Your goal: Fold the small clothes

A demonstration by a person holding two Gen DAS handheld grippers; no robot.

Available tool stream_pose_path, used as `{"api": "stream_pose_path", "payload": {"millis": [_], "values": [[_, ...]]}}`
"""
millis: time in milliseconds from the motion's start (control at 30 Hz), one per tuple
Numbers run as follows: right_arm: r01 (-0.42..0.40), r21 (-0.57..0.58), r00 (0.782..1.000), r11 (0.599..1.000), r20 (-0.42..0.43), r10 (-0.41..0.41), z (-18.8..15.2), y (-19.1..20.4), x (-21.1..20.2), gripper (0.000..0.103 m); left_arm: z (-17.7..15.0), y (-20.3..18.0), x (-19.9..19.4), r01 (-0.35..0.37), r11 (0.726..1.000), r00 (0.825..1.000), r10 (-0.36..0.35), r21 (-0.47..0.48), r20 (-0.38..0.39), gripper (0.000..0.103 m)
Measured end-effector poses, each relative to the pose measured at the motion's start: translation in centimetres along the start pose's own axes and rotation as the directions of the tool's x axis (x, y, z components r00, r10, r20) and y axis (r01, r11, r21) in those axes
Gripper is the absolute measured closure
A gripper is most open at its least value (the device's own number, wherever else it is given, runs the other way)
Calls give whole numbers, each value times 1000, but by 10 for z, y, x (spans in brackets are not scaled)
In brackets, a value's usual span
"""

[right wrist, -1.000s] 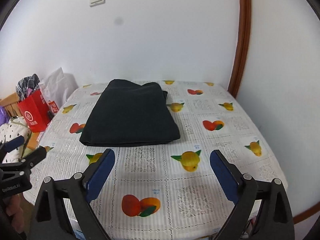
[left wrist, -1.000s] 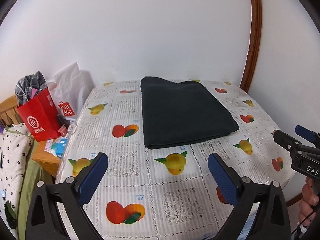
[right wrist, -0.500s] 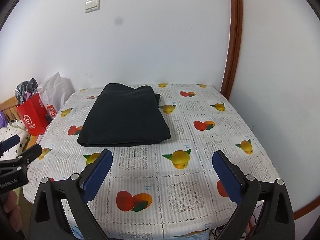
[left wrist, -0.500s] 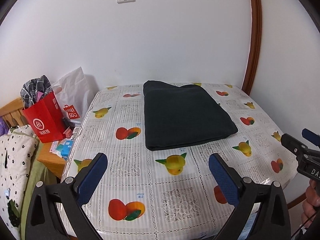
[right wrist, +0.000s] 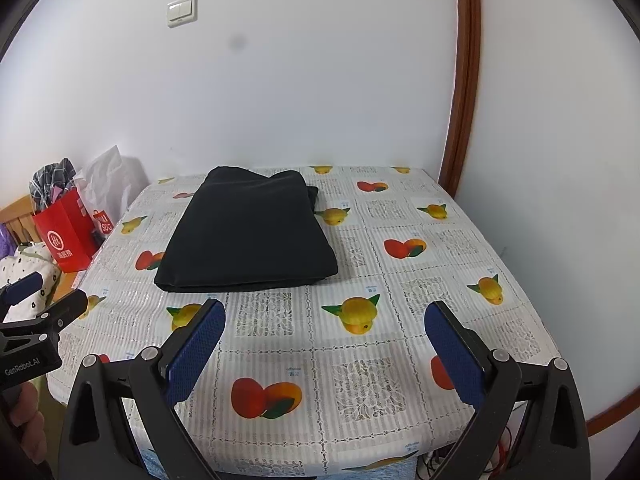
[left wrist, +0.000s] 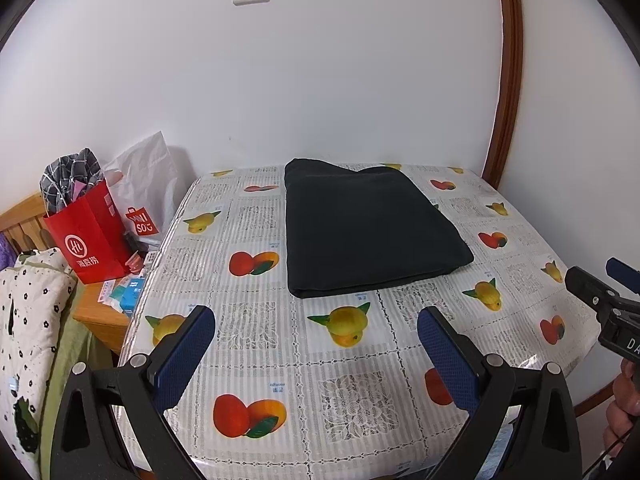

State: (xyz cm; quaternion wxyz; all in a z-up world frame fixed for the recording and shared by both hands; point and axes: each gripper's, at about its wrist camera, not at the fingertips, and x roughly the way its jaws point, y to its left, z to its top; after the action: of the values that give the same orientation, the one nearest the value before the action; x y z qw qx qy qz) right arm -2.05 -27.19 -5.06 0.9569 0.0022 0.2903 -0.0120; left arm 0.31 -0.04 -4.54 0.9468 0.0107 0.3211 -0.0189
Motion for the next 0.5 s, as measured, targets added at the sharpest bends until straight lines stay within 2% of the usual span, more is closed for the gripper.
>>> {"api": "stream_pose_path", "payload": {"millis": [500], "values": [[-3,-7,1000,1000,6,3,1,1,-3,4,1,0,-4,-3,1000,1000,3,-3,5,1]]}}
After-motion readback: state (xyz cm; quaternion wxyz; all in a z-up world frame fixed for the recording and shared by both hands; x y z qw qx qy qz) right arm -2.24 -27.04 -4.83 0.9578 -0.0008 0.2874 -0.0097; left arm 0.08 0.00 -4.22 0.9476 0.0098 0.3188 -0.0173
